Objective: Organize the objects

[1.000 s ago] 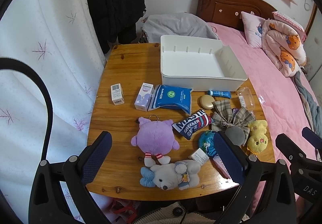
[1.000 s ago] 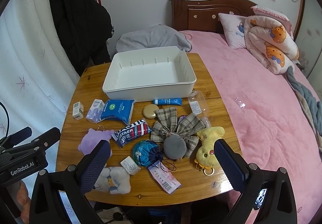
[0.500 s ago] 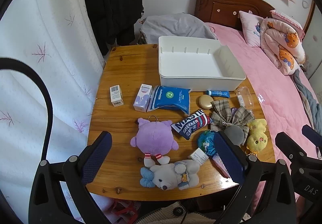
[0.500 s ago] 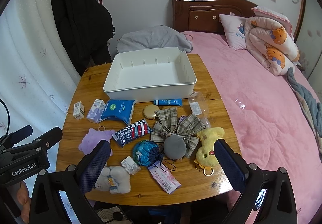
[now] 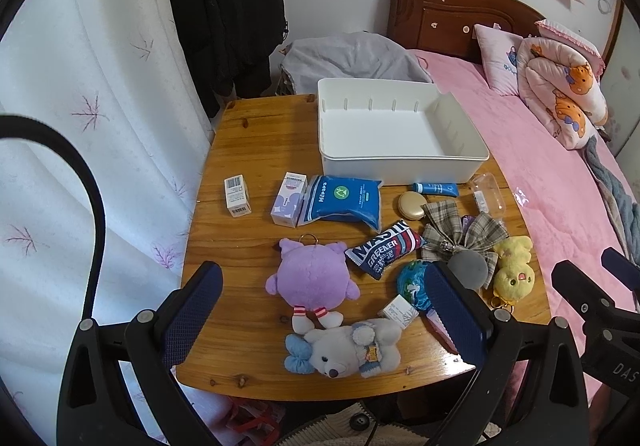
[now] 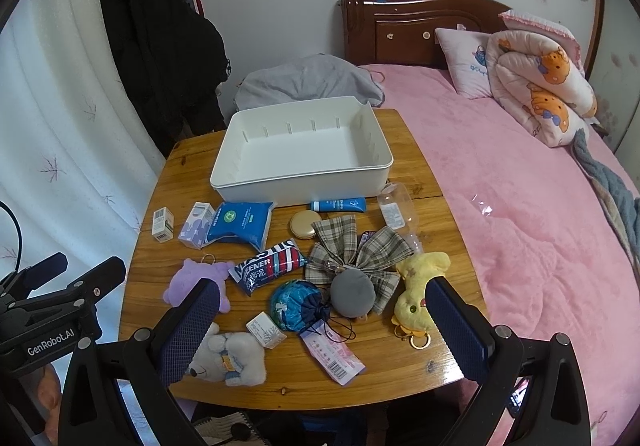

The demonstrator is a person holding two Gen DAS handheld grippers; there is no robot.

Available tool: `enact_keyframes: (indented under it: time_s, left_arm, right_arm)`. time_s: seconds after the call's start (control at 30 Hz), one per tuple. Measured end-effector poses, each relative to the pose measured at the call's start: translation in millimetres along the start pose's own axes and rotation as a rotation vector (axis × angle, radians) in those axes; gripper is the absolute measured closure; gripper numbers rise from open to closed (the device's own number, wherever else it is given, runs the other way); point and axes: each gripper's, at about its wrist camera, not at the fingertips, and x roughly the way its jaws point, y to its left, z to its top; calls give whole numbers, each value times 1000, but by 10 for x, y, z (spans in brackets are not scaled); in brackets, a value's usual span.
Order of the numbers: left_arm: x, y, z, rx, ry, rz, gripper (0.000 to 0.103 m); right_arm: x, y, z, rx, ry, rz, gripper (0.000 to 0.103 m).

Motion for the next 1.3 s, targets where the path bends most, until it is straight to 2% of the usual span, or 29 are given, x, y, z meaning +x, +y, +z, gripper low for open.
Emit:
enact_keyframes:
  time_s: [0.53,0.73,0.87,1.07,1.3]
  left_arm:
    - [-86,-16,-59,43,-38,-5,2]
    - [76,6,-163,103,-32,-13,2]
    - [207,82,-286,115,-39,-5,2]
    - [320,191,-423,149,-57,-60,3]
    - [458,66,-641,298,-89,-124,3]
  right_arm:
    - [-73,-31,-104,-15,-18,42,0]
    - [-59,1,-165,-73,-53,51,0]
    - [39,7,-244,-119,-46,57,0]
    - [232,3,-395,-158,-26,107,0]
    - [562,-35,-615,-211,4,82,0]
